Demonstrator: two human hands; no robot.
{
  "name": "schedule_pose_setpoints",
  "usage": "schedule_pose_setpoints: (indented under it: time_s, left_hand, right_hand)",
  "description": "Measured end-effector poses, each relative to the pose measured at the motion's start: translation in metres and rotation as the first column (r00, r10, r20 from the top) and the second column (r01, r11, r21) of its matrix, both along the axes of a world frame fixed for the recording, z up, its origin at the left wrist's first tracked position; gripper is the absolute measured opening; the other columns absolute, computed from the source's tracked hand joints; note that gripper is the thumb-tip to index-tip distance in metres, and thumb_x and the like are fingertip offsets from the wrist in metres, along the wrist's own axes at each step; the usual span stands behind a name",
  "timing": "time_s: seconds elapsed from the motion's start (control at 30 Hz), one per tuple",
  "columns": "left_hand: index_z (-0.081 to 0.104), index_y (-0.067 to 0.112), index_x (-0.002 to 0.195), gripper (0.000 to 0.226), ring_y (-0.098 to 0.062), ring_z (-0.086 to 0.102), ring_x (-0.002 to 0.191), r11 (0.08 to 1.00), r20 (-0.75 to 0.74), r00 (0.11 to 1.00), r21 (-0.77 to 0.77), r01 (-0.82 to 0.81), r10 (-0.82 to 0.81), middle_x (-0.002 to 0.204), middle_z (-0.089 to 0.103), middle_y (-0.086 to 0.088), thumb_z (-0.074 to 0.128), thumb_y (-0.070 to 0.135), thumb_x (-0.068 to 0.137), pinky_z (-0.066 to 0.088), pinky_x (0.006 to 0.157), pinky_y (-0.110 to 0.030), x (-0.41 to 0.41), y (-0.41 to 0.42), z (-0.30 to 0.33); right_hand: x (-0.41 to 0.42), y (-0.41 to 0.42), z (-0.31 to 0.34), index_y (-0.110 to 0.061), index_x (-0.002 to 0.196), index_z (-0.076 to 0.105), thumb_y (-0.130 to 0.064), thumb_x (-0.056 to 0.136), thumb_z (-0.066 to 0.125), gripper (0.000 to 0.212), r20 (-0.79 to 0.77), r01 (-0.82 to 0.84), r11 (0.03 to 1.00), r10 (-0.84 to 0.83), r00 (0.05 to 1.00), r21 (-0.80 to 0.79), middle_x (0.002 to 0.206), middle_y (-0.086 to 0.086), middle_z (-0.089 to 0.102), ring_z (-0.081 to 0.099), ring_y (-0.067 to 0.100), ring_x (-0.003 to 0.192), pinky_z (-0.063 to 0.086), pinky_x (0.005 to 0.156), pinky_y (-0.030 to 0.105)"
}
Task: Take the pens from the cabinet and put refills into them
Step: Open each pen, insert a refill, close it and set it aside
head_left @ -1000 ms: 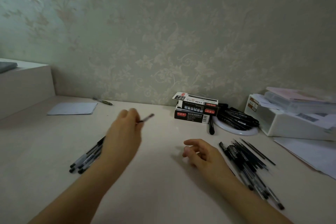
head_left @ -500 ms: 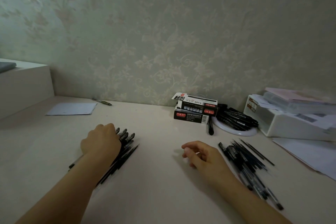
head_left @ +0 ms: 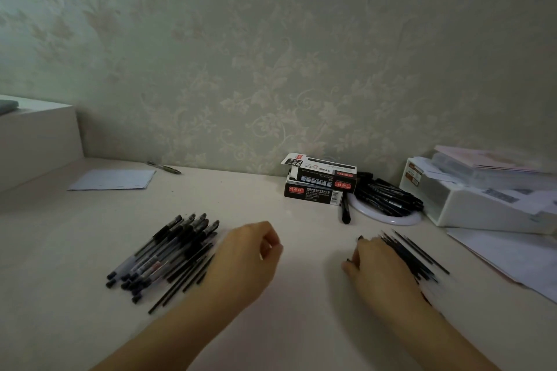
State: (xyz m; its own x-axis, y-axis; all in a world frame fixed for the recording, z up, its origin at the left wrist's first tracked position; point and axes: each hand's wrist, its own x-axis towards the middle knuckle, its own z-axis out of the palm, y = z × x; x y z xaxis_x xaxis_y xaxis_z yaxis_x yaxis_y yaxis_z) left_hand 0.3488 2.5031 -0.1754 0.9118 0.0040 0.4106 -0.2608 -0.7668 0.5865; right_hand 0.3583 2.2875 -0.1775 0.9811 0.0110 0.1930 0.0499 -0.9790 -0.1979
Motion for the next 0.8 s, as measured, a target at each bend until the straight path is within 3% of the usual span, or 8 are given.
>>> schedule_pose_setpoints:
  time_s: [0.07,0.17,0.3,0.43,0.5,0.6,0.73,0.8]
  left_hand:
    - [0.059,0.033,0.075,0.010,0.001,0.056,0.061,0.993,-0.075,0.996,-0.104,0.049,-0.057,0.072,0.062,0.013,0.064,0.032,0.084,0.040,0.053,-0.008,-0.001,-0.007,-0.005]
    - [0.062,0.034,0.081,0.007,0.002,0.060,0.063,0.974,-0.157,0.979,-0.204,0.100,-0.133,0.078,0.063,0.012,0.064,0.039,0.085,0.044,0.054,-0.008,-0.001,-0.011,-0.011]
    - [0.064,0.026,0.091,0.013,-0.006,0.067,0.066,0.923,-0.207,0.942,-0.338,0.184,-0.263,0.082,0.068,0.006,0.064,0.039,0.088,0.059,0.068,-0.028,-0.003,-0.017,-0.010]
    - [0.065,0.018,0.094,0.020,-0.016,0.069,0.064,0.869,-0.244,0.900,-0.436,0.231,-0.362,0.079,0.071,-0.001,0.062,0.037,0.090,0.059,0.063,-0.031,-0.004,-0.020,-0.008]
    - [0.065,0.019,0.092,0.016,-0.012,0.065,0.056,0.872,-0.254,0.892,-0.422,0.247,-0.375,0.074,0.069,0.001,0.060,0.035,0.092,0.053,0.053,-0.022,-0.004,-0.017,-0.008]
    - [0.062,0.026,0.087,0.012,0.000,0.055,0.054,0.958,-0.159,0.947,-0.115,0.262,-0.279,0.075,0.065,0.008,0.054,0.031,0.095,0.041,0.053,-0.014,-0.002,-0.010,-0.009]
    - [0.058,0.027,0.086,0.016,-0.005,0.052,0.065,0.965,-0.105,0.962,0.047,0.258,-0.252,0.076,0.061,0.008,0.047,0.036,0.095,0.038,0.057,-0.022,-0.002,-0.008,-0.007]
    - [0.051,0.027,0.079,0.025,-0.010,0.051,0.066,0.954,-0.101,0.962,0.134,0.267,-0.255,0.071,0.055,0.009,0.041,0.041,0.097,0.033,0.056,-0.026,-0.003,-0.008,-0.006]
  right_hand:
    - [0.001,0.005,0.000,-0.020,0.094,0.056,-0.036,0.096,0.055,0.016,0.010,-0.048,0.997,0.047,0.999,0.068,0.097,-0.005,0.052,0.051,0.010,0.087,0.047,0.076,0.025]
    - [0.001,0.012,0.002,-0.022,0.089,0.060,-0.037,0.091,0.064,0.016,0.009,-0.101,0.915,0.106,0.994,0.391,0.088,-0.010,0.060,0.056,0.004,0.081,0.043,0.064,0.016]
    - [0.000,0.026,0.001,-0.018,0.094,0.068,-0.037,0.088,0.069,0.020,-0.145,0.032,0.536,0.171,0.975,0.844,0.078,-0.004,0.072,0.060,0.002,0.060,0.044,0.056,0.017]
    - [-0.001,0.033,-0.005,-0.005,0.103,0.069,-0.021,0.091,0.067,0.021,-0.147,0.094,0.198,0.276,0.950,0.976,0.076,0.007,0.070,0.061,0.012,0.063,0.052,0.067,0.027]
    - [-0.002,0.034,-0.006,-0.003,0.101,0.071,-0.020,0.090,0.067,0.020,-0.113,0.067,0.158,0.303,0.946,0.985,0.078,0.010,0.073,0.065,0.015,0.068,0.054,0.073,0.027]
    - [-0.003,0.035,-0.007,-0.003,0.099,0.072,-0.015,0.091,0.066,0.015,-0.054,-0.003,0.166,0.337,0.940,0.986,0.086,0.015,0.076,0.071,0.017,0.075,0.056,0.073,0.022]
    - [-0.005,0.038,-0.006,-0.013,0.088,0.075,-0.017,0.092,0.066,0.011,0.020,-0.154,0.349,0.358,0.934,0.925,0.077,0.008,0.075,0.070,0.014,0.066,0.053,0.063,0.017]
    - [-0.004,0.040,-0.006,-0.011,0.085,0.074,-0.018,0.092,0.065,0.013,0.039,-0.174,0.350,0.360,0.932,0.920,0.069,0.007,0.071,0.063,0.013,0.056,0.050,0.056,0.018]
